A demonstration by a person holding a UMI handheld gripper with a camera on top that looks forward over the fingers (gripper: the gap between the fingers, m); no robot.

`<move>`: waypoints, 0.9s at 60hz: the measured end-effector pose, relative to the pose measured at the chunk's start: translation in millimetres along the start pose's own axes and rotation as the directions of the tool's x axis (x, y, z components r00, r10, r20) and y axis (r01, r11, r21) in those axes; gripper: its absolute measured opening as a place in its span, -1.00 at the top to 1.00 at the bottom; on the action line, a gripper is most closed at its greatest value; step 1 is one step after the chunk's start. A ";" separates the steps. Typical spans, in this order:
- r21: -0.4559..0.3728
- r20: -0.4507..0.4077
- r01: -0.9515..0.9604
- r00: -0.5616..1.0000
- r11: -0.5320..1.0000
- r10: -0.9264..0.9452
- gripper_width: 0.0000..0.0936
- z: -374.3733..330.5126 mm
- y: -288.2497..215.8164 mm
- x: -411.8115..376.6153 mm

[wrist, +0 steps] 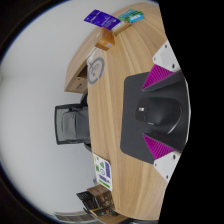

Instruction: Arrange mouse

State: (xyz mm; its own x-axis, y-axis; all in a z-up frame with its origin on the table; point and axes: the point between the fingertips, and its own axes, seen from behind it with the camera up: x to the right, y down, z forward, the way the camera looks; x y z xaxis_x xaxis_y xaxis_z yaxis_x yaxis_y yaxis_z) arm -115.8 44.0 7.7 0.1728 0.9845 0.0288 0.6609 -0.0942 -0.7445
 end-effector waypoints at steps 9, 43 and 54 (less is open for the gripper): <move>0.019 0.022 0.027 0.999 0.999 -0.027 -0.82 -60.0 -18.9 -10.1; 0.122 0.044 0.076 0.996 0.990 -0.082 -0.82 -409.4 -6.8 13.5; 0.134 0.026 0.056 0.998 0.989 -0.060 -0.82 -451.7 13.9 31.3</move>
State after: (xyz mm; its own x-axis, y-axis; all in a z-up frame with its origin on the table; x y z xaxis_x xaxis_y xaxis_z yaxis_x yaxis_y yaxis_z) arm 228.6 6.8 299.5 0.1137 0.9920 0.0556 0.5660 -0.0187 -0.8242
